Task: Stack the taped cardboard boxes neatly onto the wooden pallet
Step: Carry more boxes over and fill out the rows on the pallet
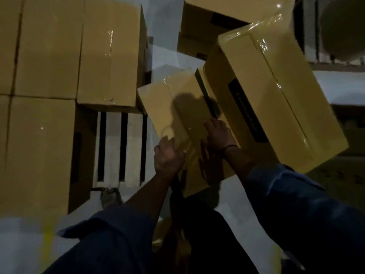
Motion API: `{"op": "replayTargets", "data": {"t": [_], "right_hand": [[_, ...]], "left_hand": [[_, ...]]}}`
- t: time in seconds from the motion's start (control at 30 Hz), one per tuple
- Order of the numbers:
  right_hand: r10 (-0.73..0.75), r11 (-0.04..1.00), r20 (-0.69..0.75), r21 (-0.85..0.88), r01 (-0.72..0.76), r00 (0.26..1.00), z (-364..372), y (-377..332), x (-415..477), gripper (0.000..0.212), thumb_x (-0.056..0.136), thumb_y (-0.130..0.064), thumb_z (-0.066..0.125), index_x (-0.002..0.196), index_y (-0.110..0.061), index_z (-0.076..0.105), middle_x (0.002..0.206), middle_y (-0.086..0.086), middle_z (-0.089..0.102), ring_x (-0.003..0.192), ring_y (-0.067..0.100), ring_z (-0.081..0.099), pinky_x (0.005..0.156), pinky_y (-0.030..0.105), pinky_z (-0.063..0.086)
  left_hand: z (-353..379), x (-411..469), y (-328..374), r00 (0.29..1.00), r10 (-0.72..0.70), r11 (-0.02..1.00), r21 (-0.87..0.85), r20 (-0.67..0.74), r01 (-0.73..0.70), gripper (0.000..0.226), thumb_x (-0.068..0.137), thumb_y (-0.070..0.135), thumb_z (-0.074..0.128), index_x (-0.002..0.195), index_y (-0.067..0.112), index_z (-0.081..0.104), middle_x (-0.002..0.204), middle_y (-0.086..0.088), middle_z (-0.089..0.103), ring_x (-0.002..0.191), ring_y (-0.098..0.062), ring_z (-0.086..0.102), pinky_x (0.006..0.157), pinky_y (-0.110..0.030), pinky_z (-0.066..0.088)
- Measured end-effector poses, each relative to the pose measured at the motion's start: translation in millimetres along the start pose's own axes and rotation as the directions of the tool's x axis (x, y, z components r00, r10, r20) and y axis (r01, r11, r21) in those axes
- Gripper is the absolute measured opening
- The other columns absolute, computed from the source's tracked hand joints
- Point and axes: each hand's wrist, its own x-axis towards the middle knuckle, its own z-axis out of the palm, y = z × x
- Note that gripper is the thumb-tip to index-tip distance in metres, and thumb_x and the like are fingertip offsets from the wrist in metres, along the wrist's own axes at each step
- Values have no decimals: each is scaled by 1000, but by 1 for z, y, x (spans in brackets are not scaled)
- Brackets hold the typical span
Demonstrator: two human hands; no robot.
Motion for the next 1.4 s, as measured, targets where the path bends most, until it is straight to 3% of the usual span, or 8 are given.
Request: {"op": "replayTargets", "data": {"t": [0.17, 0.27, 0.43, 0.7, 0.83, 1.1, 1.3, 1.4], "right_hand": [[-85, 996, 93, -11, 87, 992, 34, 37, 67, 74, 99, -46, 57, 159, -22, 22, 169, 14, 5, 152, 41, 15, 118, 54, 28], [-94, 995, 47, -37, 96, 994, 53, 43, 85, 76, 97, -47, 59, 159, -21, 24, 169, 17, 2, 149, 44, 19, 118, 52, 27], [-102, 995, -90, 5, 103, 991, 78, 40, 88, 77, 93, -49, 61, 157, -21, 30, 168, 19, 7, 150, 45, 17, 115, 60, 27], [-102, 993, -105, 47, 107, 989, 82, 30, 73, 75, 88, -61, 59, 154, -39, 30, 170, 1, -1, 150, 47, 7, 116, 63, 26], [-102, 995, -159, -9, 102, 982, 70, 14, 43, 72, 88, -65, 58, 152, -41, 33, 170, 2, 2, 150, 50, 8, 114, 65, 28], [38, 999, -208, 21, -35, 977, 53, -77, -44, 65, 92, -66, 55, 151, -47, 36, 168, -5, -25, 154, 43, -13, 109, 68, 29], [100, 995, -294, 17, -99, 951, 67, -181, -113, 53, 90, -67, 55, 140, -49, 52, 171, -7, -5, 154, 41, 4, 105, 60, 31], [147, 989, -260, 38, -142, 954, 75, -228, -139, 50, 90, -72, 49, 136, -52, 52, 171, -7, 0, 153, 40, 3, 106, 60, 29]], "left_hand": [[55, 49, 3, 994, -103, 994, -21, 19, 103, 75, 95, 56, 62, 157, 26, 34, 170, -15, 1, 147, -49, 17, 110, -57, 36], [74, 66, 0, 990, -133, 991, 0, -38, 133, 80, 91, 57, 65, 158, 30, 31, 170, -14, -11, 146, -52, 15, 105, -60, 41], [96, 73, -8, 979, -172, 983, -88, -112, 162, 85, 83, 56, 74, 154, 36, 31, 169, -9, -14, 143, -54, 24, 99, -63, 48], [88, 70, -18, 987, -122, 991, -68, -104, 115, 96, 78, 67, 76, 156, 39, 28, 170, 2, -16, 142, -51, 28, 100, -62, 48], [64, 52, -26, 996, -55, 997, -56, -73, 51, 103, 75, 71, 75, 159, 38, 25, 170, 2, -17, 144, -50, 25, 106, -60, 42], [-13, -4, -82, 989, 140, 986, 103, -41, -135, 107, 72, 80, 70, 160, 37, 25, 170, 4, -14, 142, -48, 29, 105, -57, 45], [-86, -50, -162, 958, 272, 942, 181, 90, -284, 108, 70, 83, 68, 159, 37, 25, 171, 0, -6, 145, -51, 23, 111, -60, 39], [-119, -72, -193, 937, 317, 907, 243, 144, -345, 106, 71, 80, 70, 157, 37, 25, 171, -4, -2, 142, -52, 25, 109, -60, 40]]}}
